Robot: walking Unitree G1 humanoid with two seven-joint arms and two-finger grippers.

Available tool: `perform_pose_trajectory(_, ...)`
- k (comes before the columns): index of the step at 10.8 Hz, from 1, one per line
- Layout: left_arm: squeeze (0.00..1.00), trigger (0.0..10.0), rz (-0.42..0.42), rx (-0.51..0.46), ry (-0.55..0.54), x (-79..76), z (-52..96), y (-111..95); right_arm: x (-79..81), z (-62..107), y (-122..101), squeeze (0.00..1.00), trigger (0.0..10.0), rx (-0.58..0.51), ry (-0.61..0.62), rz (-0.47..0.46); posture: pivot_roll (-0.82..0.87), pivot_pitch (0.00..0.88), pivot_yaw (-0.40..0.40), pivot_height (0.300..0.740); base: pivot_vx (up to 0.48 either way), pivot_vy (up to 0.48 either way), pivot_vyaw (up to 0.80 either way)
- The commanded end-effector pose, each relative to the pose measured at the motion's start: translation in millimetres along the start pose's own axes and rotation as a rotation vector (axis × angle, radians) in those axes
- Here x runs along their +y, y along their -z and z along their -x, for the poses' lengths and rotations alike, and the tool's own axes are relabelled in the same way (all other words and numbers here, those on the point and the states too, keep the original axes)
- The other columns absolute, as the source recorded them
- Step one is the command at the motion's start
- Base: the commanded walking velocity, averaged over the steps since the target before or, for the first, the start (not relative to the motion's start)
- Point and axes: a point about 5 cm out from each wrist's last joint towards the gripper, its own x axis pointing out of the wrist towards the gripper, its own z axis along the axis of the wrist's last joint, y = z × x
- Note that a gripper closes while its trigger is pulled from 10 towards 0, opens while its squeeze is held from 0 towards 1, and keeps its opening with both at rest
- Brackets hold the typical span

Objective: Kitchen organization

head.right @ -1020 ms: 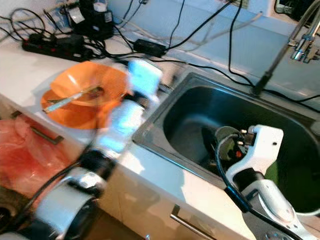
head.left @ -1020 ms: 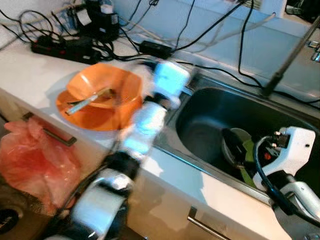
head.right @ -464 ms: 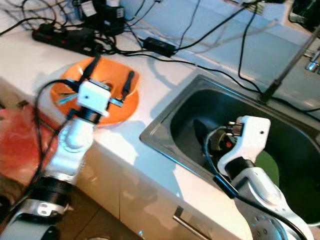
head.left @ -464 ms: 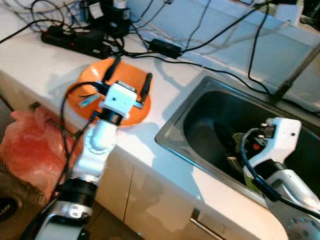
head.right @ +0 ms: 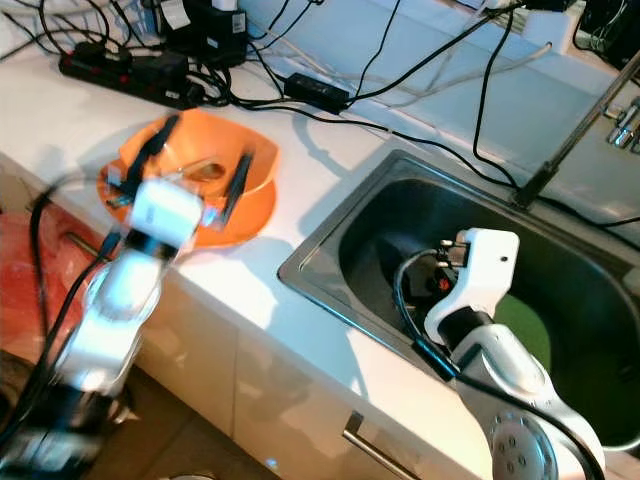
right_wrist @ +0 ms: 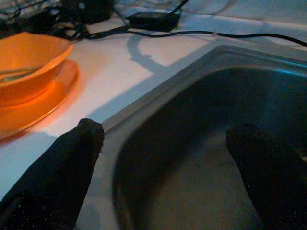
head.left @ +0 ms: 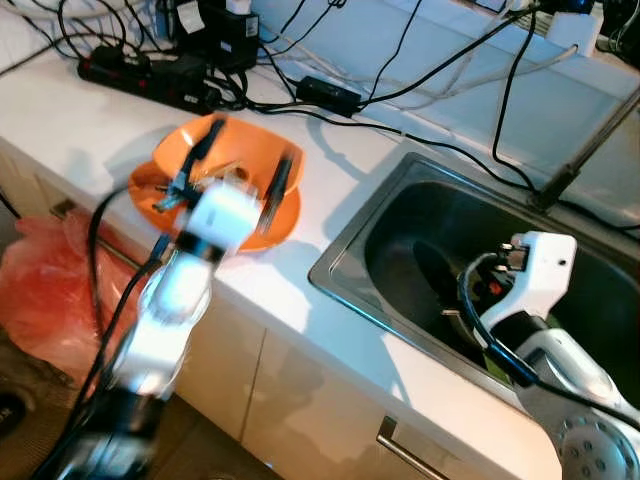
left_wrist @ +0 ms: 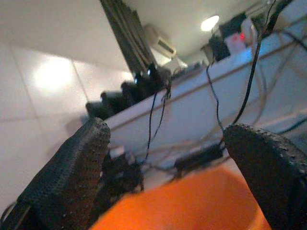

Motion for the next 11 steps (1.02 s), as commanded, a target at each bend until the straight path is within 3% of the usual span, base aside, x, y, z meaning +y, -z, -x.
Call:
perform_pose_trajectory(1,0.0,10.0,-0.027,-0.022,0.003,1.4,-0.3,-5.7,-5.2,-1.8,-2.0,0.0,10.0,-0.004,0.007,0.02,0.3,0.032,-0.249,0.74,0.0,0.0,0.0)
perform_pose_trajectory(5,0.0,10.0,-0.069,-0.023,-0.065,11.9,4.5,-14.7,-5.9,-17.9,-6.1,0.0,10.0,0.005,-0.043,0.047,0.35,0.039,-0.287,0.74,0.0,0.0,0.0)
perform_pose_trajectory(8,0.0,10.0,-0.073,-0.041,-0.07,17.8,-3.0,-22.0,-2.6,-22.0,-4.0,0.0,10.0,-0.007,-0.051,0.041,0.35,0.037,-0.261,0.74,0.0,0.0,0.0)
perform_pose_trajectory(11,0.0,10.0,-0.086,-0.006,-0.035,20.3,7.3,-16.5,-2.6,-21.9,-2.2,0.0,10.0,-0.006,-0.05,0.043,0.35,0.05,-0.264,0.74,0.0,0.0,0.0)
